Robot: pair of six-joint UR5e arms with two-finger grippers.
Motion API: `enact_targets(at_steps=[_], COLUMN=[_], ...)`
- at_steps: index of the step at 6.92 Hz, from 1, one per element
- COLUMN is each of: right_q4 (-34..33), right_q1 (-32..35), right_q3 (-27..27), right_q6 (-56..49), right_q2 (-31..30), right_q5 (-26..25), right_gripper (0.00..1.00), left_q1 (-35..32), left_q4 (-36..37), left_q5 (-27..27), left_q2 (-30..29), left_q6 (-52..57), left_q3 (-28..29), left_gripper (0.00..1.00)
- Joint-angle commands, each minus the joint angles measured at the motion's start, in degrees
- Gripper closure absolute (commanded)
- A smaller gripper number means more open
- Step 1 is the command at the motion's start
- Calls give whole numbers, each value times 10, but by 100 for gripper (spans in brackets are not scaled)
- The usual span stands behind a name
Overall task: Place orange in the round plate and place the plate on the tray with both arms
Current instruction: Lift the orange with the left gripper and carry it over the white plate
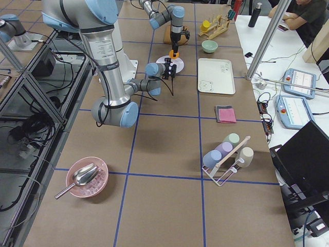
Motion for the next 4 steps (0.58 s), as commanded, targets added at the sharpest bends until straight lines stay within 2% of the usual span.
enact_targets(at_steps=[1, 2, 4], right_q4=[1, 5, 7], right_q1=[-12, -15, -20], right_q3=[-2, -3, -24], right_q6=[2, 4, 3], right_q2=[0, 0, 17], right_q5=[1, 16, 14], right_gripper=[0, 0, 0], left_q1=[22, 24, 24], left_q4=[-11, -26, -31], left_q5=[1, 1, 9], left_q2=[2, 1, 1], left_q6=[1, 1, 2], left_q3=[6, 17, 19], left_gripper=[16, 14, 2])
